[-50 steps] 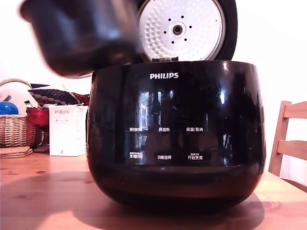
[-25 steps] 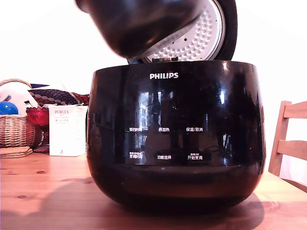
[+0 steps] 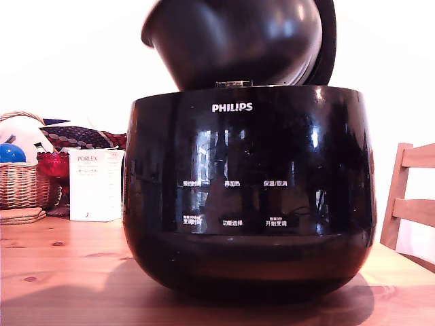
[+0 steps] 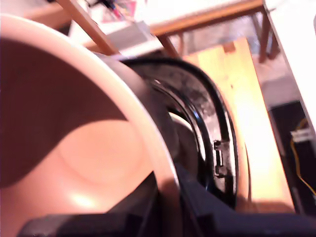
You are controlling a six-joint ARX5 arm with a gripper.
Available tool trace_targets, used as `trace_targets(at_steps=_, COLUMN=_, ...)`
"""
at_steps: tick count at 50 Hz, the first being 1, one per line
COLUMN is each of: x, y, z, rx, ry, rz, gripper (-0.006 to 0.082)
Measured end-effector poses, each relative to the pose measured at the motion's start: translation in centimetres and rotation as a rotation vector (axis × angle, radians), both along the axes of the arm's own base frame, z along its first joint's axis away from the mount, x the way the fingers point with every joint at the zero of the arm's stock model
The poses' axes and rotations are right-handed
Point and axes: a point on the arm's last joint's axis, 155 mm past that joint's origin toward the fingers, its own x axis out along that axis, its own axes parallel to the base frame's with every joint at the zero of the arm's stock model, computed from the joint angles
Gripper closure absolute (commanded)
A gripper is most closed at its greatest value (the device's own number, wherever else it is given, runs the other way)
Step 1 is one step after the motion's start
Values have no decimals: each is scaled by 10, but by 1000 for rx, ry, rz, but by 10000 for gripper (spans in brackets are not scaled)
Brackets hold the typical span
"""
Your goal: Place the pot you are holding inside the rice cooker
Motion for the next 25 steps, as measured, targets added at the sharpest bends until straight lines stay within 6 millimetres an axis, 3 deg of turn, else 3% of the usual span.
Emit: trace_targets(at_steps=25, x=-6, y=6, z=-31, rx=130, ry=33, rz=-40, gripper=788)
